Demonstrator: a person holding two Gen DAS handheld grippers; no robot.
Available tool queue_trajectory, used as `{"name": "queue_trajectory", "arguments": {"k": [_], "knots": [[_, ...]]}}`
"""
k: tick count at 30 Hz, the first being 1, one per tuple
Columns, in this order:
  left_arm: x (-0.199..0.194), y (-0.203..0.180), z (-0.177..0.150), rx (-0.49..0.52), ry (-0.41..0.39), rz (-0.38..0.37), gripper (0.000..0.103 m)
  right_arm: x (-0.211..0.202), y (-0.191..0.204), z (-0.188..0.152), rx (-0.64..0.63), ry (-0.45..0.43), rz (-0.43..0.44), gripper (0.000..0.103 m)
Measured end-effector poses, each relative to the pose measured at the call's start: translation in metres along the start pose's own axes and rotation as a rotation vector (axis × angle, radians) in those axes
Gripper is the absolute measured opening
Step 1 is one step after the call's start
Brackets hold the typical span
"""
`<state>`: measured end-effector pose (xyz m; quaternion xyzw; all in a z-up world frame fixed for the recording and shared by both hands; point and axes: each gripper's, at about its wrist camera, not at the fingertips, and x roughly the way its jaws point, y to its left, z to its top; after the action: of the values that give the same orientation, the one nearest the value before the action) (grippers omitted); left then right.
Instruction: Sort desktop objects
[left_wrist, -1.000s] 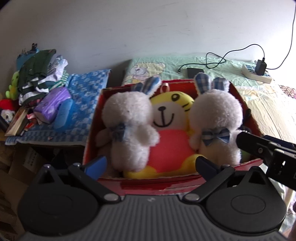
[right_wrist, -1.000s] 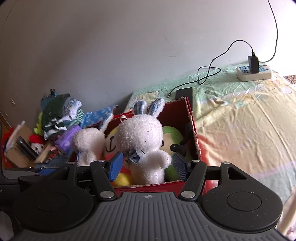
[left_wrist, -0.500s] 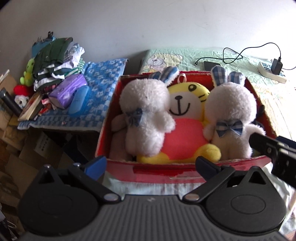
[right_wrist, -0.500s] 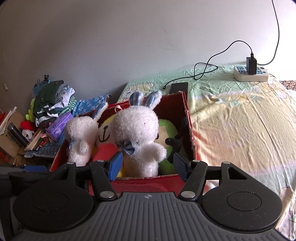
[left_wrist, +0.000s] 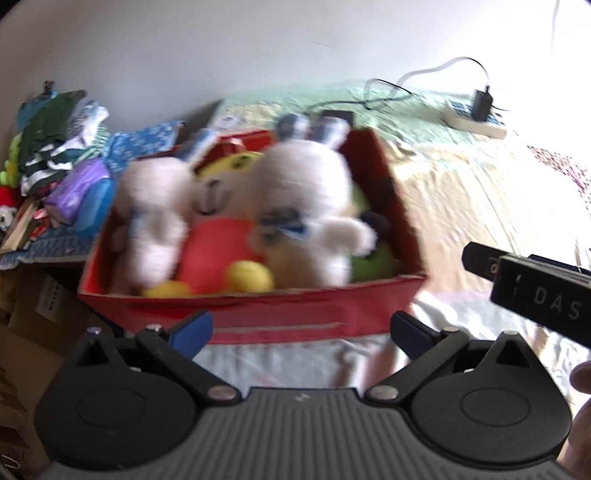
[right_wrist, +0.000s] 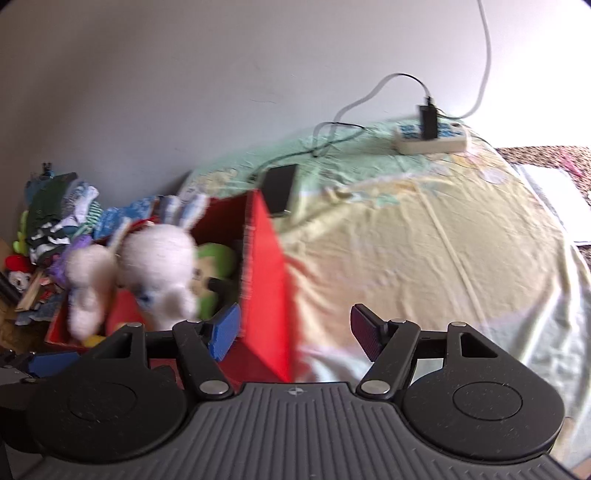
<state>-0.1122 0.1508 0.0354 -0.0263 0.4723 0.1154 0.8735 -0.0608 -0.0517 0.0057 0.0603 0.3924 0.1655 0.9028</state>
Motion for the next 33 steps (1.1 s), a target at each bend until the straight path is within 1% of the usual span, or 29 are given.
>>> {"name": "queue_trajectory", "arguments": {"k": [5,9,12,17,20,25,33], "knots": [[0.004,-0.039,-0.006,0.040,0.026,-0.014,0.102,0.001,-0.031,-0.004,0.006,0.037,-0.058,0.069],[0.011,-0.062,-0.012,0.051,0.062,-0.019,0.102,0.003,-0.048,-0.009,-0.010,0.072,-0.102,0.070],[0.014,-0.071,-0.016,0.041,0.082,-0.019,0.102,0.003,-0.057,-0.012,-0.013,0.085,-0.107,0.071],[0.016,-0.081,-0.024,0.024,0.092,0.000,0.102,0.001,-0.064,-0.015,-0.042,0.078,-0.111,0.073],[0.016,-0.081,-0.028,0.013,0.100,0.013,0.102,0.002,-0.065,-0.016,-0.050,0.084,-0.101,0.073],[0.013,-0.069,-0.029,-0.038,0.095,0.037,0.102,0.003,-0.055,-0.016,-0.086,0.085,-0.082,0.074],[0.012,-0.034,-0.029,-0.103,0.109,0.058,0.102,0.000,-0.019,-0.014,-0.152,0.075,-0.030,0.074]]}}
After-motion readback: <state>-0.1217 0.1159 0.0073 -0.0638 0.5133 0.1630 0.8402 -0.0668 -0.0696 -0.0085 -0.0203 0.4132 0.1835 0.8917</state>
